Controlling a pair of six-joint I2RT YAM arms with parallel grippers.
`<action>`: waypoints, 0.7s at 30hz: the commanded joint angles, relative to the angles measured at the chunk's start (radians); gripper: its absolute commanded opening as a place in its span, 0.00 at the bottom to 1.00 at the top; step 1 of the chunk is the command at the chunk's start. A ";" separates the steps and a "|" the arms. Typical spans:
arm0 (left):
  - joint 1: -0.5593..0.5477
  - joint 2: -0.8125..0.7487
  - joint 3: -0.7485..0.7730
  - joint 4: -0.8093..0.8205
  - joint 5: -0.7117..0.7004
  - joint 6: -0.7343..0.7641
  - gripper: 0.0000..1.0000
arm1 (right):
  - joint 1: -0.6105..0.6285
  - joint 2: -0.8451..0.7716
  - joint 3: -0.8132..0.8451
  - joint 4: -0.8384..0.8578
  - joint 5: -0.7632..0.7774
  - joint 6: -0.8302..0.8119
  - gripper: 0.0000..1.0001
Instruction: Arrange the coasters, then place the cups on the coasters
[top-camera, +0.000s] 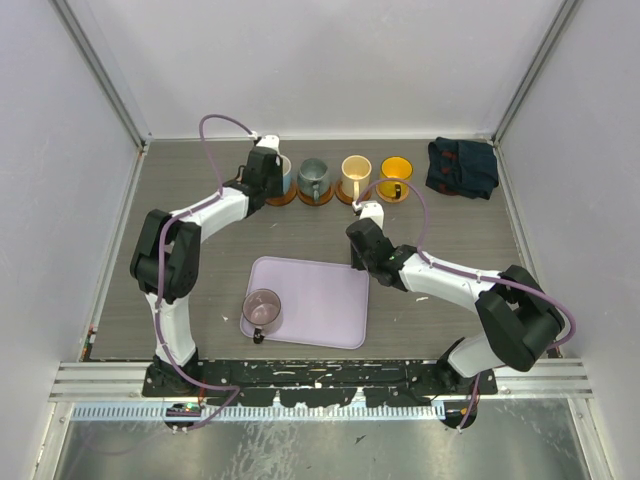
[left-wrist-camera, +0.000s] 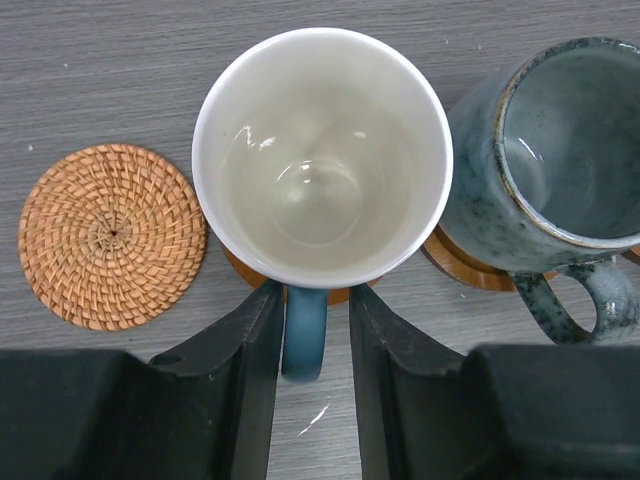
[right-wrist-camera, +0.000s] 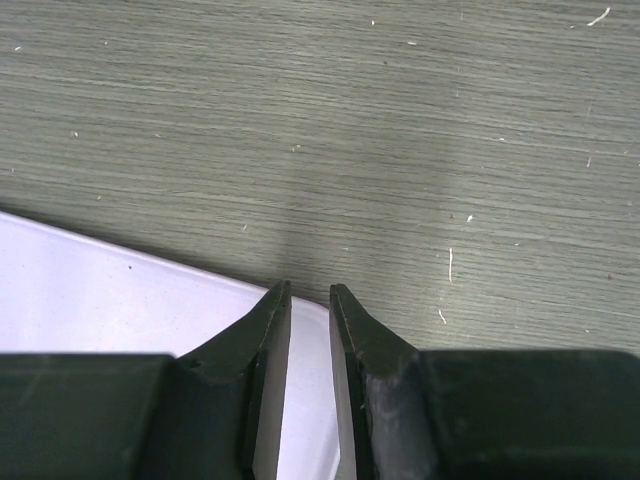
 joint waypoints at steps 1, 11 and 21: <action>0.003 -0.024 0.042 0.068 -0.007 -0.005 0.34 | 0.005 -0.009 0.006 0.048 -0.001 0.017 0.28; 0.003 -0.042 0.025 0.064 -0.003 -0.018 0.36 | 0.005 -0.011 0.004 0.050 -0.005 0.017 0.28; 0.001 -0.064 -0.018 0.069 0.006 -0.048 0.35 | 0.007 -0.017 -0.004 0.054 -0.009 0.024 0.27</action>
